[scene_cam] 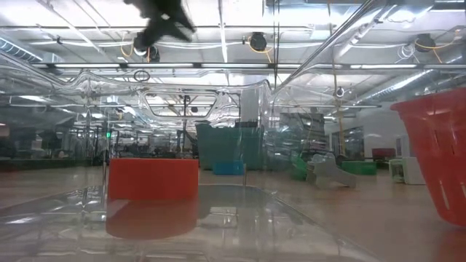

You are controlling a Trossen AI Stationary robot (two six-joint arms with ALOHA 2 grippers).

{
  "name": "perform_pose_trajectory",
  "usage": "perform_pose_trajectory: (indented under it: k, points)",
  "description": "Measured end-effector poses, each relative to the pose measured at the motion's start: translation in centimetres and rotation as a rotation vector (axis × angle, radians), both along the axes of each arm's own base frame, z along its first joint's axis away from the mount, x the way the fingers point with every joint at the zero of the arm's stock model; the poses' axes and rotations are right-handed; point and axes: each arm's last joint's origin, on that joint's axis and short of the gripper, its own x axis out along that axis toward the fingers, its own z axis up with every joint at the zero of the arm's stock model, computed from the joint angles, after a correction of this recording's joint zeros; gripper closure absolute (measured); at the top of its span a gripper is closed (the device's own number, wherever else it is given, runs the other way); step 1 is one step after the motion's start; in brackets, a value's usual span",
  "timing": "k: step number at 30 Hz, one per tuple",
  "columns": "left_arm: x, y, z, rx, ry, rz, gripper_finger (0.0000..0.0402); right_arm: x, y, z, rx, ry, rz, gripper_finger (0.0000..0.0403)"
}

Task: Pick and place Stapler, Stapler remover, tape
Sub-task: Put the light green stapler into the green bin

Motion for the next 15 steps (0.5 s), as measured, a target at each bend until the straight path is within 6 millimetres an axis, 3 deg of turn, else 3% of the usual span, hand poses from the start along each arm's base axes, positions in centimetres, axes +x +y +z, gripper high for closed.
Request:
perform_pose_trajectory:
  k: [4,10,15]
  points:
    - [0.3,1.1,1.1,0.025,-0.151,-0.154,0.0291,-1.4,-1.1,-1.5,-0.015,0.193,-0.036,0.0395]
    - [0.0,2.1,1.1,0.108,-0.129,-0.066,0.0291,-1.7,-1.9,-5.0,-0.118,0.348,-0.131,0.0394]
    - [-0.3,2.5,0.7,0.113,-0.083,-0.035,0.0291,-1.2,-2.3,-9.7,-0.133,0.449,-0.297,0.0397]
